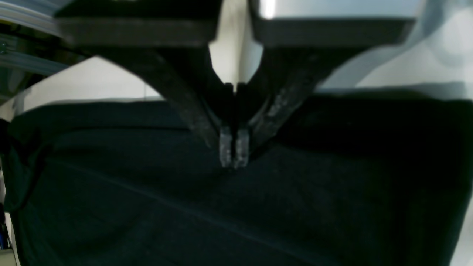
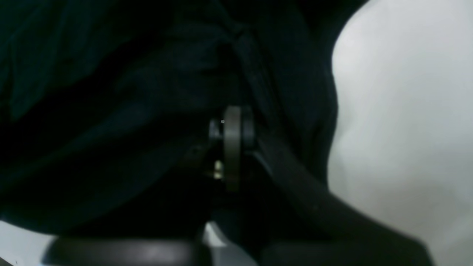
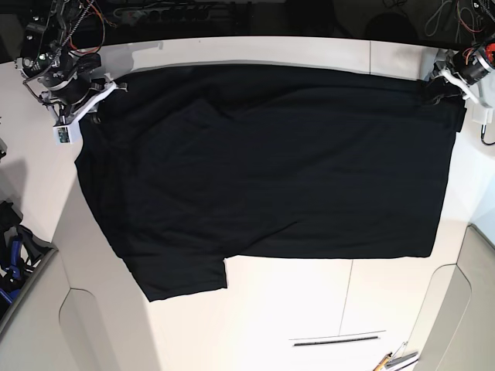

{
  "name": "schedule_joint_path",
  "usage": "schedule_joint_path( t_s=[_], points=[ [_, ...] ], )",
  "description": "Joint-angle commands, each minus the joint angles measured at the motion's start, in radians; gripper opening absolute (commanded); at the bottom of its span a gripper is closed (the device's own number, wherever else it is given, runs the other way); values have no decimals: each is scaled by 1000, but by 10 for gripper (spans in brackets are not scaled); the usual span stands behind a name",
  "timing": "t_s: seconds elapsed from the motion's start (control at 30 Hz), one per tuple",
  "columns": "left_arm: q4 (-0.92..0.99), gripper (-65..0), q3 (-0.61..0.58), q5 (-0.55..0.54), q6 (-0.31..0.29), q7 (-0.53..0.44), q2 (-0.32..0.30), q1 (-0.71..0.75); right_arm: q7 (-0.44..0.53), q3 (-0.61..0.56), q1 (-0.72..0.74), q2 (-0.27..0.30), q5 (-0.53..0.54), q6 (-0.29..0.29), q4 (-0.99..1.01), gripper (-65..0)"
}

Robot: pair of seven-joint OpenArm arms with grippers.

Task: Fold the T-shirt properly
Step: 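Pull both held corners further toward the robot, sliding the shirt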

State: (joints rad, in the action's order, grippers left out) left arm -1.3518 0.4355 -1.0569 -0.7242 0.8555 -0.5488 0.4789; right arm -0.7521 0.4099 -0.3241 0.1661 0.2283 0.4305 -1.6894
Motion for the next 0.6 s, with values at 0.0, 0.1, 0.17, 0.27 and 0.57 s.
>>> schedule_joint_path(
  t_s=[0.0,0.1,0.17,0.27,0.57],
  points=[
    [3,-650,-2,87,26,79,-10,26,-31,3,-6,13,-31,-8,-5,-650],
    [3,-650,-1,62,26,112,-5,40,-30,3,-6,27,-30,-8,-5,-650],
    [3,-650,-1,24,26,143,4,43,-29,3,-5,41,-30,-8,-5,-650],
    [3,-650,-1,-55,26,227,21,43,-27,3,-3,59,-29,-8,-5,-650],
    [3,-650,53,-155,26,252,29,56,-31,3,-3,66,43,-8,-31,-650]
  ],
)
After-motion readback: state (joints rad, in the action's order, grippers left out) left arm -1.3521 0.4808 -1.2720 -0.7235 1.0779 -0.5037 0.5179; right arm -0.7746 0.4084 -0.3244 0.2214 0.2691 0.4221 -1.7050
